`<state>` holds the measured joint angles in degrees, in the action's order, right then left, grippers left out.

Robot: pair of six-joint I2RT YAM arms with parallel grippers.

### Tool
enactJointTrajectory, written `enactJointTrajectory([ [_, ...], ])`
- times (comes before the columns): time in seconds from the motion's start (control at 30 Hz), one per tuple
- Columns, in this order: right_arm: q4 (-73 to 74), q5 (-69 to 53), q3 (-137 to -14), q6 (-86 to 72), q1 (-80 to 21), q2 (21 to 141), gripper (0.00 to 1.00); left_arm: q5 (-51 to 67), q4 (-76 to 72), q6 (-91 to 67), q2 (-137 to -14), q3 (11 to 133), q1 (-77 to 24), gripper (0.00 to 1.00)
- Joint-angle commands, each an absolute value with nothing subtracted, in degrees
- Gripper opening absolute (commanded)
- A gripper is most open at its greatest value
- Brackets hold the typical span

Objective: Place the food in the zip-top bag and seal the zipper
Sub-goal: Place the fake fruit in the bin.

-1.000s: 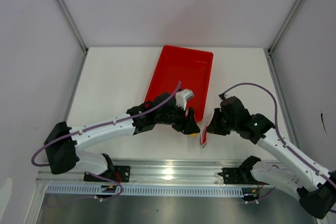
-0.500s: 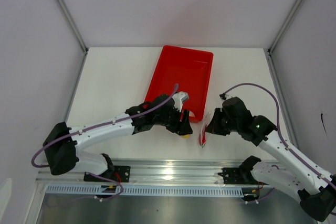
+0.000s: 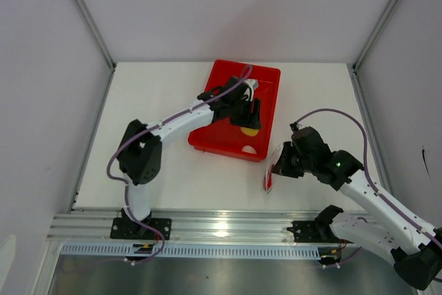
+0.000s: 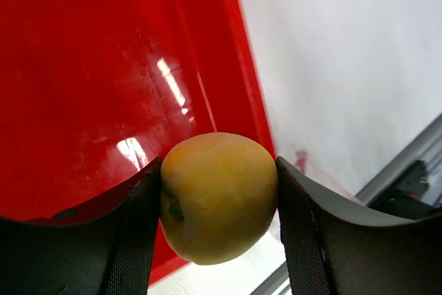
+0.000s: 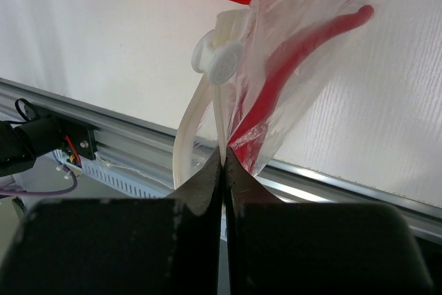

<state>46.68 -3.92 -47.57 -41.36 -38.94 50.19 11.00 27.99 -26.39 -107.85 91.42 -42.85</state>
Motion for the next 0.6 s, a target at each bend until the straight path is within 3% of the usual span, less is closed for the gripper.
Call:
enactJointTrajectory([
  [0.0, 46.7, -3.1, -50.7, -41.4, -38.9, 50.3, 0.0, 14.3, 33.3, -24.0, -113.7, 96.3, -43.2, 0.04],
  [0.23, 46.6, -2.7, -50.1, -41.4, -38.8, 49.8, 0.0, 15.6, 32.4, -24.8, -117.5, 98.1, -43.2, 0.15],
  [0.27, 46.6, -2.6, -50.0, -41.4, -38.8, 49.7, 0.0, 15.9, 32.4, -25.3, -117.8, 97.7, -43.2, 0.25],
  [0.57, 46.3, -2.5, -50.2, -41.8, -38.8, 49.0, 0.01, 22.1, 30.9, -25.9, -119.4, 96.0, -43.2, 0.54],
])
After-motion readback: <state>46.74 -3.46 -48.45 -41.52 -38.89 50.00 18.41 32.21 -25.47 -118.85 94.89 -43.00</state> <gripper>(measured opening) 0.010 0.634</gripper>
